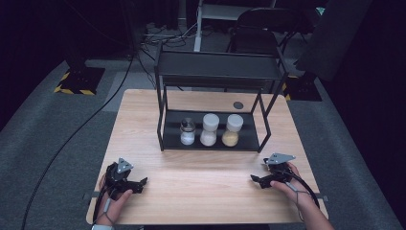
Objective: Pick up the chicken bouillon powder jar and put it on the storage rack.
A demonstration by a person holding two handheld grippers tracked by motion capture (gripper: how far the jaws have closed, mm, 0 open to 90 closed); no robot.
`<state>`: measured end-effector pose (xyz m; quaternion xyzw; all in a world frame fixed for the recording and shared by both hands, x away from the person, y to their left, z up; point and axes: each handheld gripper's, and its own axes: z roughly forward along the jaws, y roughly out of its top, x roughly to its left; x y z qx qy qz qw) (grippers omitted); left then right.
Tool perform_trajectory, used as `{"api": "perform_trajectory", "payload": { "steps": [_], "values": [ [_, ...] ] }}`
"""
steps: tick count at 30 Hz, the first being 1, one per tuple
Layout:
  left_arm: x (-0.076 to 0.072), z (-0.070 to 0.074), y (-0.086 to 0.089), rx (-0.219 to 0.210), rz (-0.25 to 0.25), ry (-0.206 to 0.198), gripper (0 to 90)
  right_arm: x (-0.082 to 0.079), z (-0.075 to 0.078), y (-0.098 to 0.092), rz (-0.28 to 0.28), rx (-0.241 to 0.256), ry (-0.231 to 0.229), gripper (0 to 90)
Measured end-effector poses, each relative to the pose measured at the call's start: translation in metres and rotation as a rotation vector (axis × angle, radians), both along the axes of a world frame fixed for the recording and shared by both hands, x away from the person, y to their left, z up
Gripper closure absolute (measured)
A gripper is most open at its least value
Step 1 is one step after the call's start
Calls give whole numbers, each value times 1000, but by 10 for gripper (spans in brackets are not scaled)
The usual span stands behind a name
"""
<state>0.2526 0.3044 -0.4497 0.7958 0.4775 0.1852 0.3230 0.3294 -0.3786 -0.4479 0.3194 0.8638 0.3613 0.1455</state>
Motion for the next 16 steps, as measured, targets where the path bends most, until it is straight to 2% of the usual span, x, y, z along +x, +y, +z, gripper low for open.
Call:
{"api": "perform_trajectory", "payload": {
  "steps": [6, 16],
  "values": [
    [0, 0, 0, 0, 0, 0, 5, -1, -3, -1, -20, 9, 4, 12],
    [0, 0, 0, 0, 1, 0, 5, -1, -3, -3, -11, 7, 4, 7]
  ]
}}
